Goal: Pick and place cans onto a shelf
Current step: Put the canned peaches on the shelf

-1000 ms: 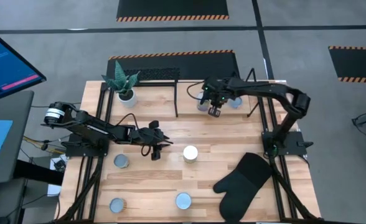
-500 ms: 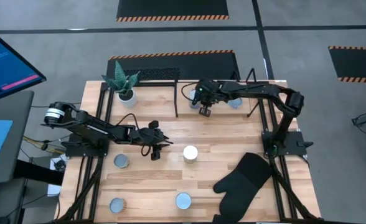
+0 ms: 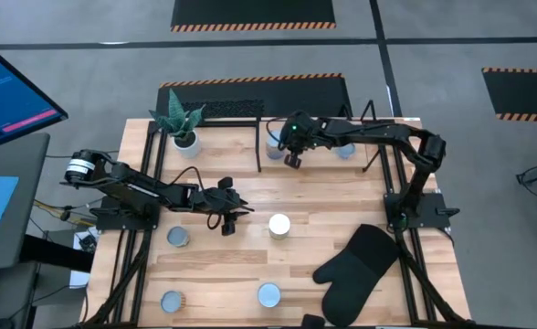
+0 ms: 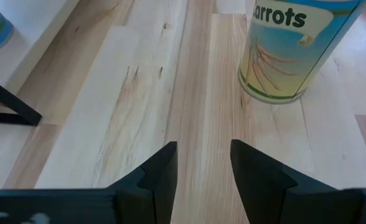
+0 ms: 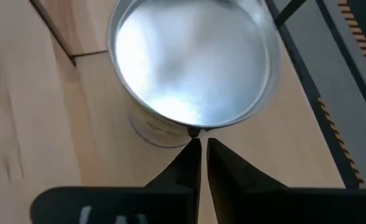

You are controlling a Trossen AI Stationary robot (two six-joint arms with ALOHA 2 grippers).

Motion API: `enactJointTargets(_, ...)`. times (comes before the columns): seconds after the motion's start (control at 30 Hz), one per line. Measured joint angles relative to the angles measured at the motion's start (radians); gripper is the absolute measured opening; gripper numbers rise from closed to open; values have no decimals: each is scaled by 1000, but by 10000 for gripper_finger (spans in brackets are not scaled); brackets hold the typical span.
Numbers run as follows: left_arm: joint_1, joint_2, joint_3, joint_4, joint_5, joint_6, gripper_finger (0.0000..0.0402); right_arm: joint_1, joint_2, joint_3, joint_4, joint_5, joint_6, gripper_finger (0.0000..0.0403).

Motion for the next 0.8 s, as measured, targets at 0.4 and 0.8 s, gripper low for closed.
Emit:
enactJointTargets(0.4,0,0,0,0,0,-1,140,1,0,0,26,-17,0,51)
enactJointTargets(0.8,0,0,0,0,0,-1,140,38,0,0,-25,-155,-11,51)
